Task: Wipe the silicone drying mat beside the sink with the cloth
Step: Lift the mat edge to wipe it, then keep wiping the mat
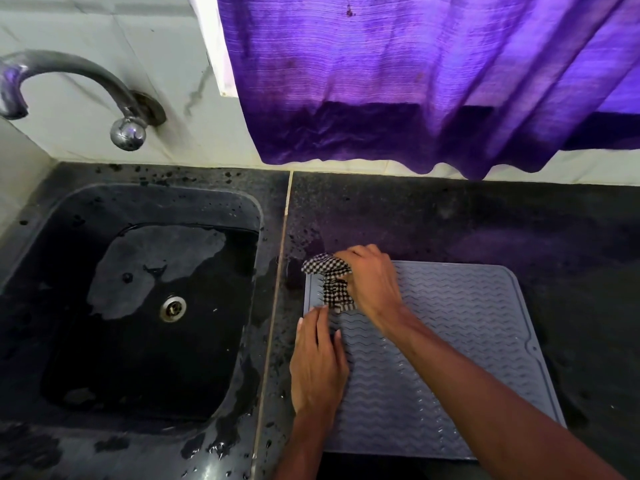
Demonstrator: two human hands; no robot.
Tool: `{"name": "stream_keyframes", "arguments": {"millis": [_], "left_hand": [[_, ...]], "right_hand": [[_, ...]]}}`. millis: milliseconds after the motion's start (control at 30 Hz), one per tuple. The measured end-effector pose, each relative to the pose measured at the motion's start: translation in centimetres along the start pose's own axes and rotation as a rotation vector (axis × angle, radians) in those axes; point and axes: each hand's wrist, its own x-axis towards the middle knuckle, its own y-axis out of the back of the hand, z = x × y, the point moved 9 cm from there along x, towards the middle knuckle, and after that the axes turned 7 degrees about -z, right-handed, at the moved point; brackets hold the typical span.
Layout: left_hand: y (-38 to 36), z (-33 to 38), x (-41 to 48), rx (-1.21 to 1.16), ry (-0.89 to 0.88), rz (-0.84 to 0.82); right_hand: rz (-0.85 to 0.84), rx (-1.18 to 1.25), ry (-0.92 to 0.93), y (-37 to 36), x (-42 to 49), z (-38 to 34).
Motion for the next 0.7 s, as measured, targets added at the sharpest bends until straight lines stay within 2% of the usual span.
{"name": "stream_keyframes", "arguments": {"millis": [233,500,633,700], "left_hand": [[-0.1,-0.2,0.2,0.051,0.036,-0.008],[0.1,0.5,0.5,0.138,0.017,-0.010],[0.3,0.7,0.4,0.125,0.008,0.005],[0.5,0.6,0.3,0.119,0.006,0.010]], "right_hand": [[-0.183,-0.050,0.145,-1.2,0.2,-1.1],[-0.344,-0.038,0.161,-1.4,0.9,-0.8],[-0.522,0.117,0.053,-0.9,2.0,1.0],[-0.530,0.252,-0.051,0.7,1.6,3.2]]}}
